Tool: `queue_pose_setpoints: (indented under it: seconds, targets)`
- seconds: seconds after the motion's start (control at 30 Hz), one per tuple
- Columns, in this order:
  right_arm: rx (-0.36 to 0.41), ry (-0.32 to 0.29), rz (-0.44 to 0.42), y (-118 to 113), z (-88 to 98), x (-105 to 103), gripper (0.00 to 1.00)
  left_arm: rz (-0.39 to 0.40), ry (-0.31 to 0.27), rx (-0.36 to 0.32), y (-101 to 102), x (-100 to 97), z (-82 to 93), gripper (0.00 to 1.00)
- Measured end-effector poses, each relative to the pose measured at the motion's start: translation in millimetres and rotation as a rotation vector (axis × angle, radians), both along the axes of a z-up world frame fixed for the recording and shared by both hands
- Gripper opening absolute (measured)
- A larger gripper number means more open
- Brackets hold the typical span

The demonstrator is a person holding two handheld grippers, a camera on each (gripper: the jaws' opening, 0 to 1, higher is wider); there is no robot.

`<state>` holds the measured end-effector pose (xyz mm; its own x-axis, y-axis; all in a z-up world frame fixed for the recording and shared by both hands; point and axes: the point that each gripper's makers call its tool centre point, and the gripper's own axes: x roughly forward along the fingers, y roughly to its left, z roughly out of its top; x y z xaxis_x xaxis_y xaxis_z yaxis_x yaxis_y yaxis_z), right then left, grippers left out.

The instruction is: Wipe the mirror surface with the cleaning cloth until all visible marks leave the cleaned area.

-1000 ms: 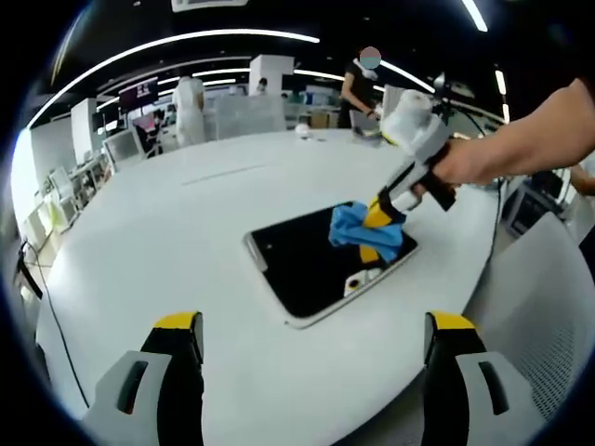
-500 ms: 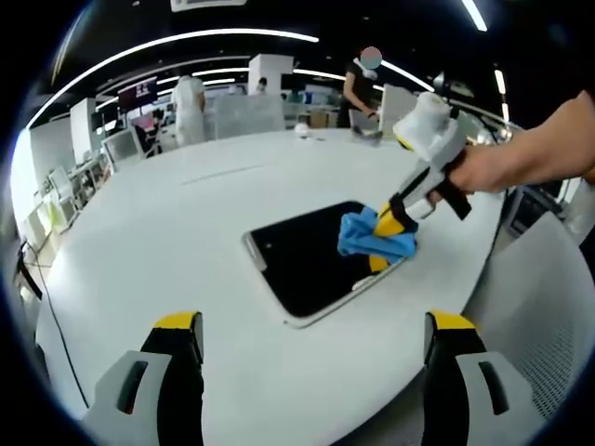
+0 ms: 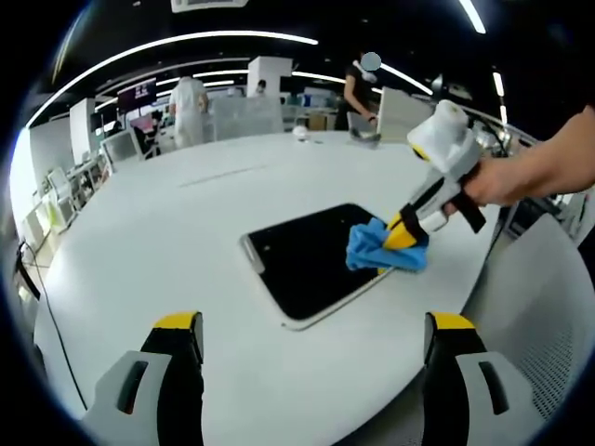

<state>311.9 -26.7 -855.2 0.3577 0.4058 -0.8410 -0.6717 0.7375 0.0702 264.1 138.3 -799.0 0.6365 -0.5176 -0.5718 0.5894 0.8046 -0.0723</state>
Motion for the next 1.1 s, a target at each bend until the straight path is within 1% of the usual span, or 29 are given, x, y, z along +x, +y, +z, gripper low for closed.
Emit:
queue_pose_setpoints:
  seconds: [0.07,0.13,0.2,0.27,0.33,0.43,0.7,1.1]
  targets:
    - [0.005,-0.004,-0.004,0,0.3,-4,0.01,-0.001,-0.001,0.001,0,0.0,0.0,0.99]
    - [0.027,0.006,-0.024,1,0.9,-9,0.00,0.001,-0.002,-0.002,0,0.3,0.4,0.99]
    - [0.034,-0.003,-0.027,1,1.1,-12,0.01,0.001,-0.003,-0.006,0,0.3,0.7,0.99]
    - [0.036,-0.008,-0.028,2,1.2,-13,0.01,0.002,-0.006,-0.016,-1,0.6,1.8,0.99]
    - [0.040,-0.003,-0.031,2,1.3,-14,0.01,-0.010,-0.029,-0.032,-3,1.7,5.9,0.99]
    - [0.039,0.000,-0.024,3,1.7,-16,0.01,-0.018,-0.033,-0.044,-5,0.8,7.7,0.99]
    - [0.050,0.004,-0.029,3,1.1,-17,0.01,-0.006,-0.061,-0.088,-6,3.4,16.6,0.99]
    - [0.055,0.008,-0.024,2,1.3,-17,0.01,-0.006,-0.052,-0.083,-6,2.9,15.2,0.99]
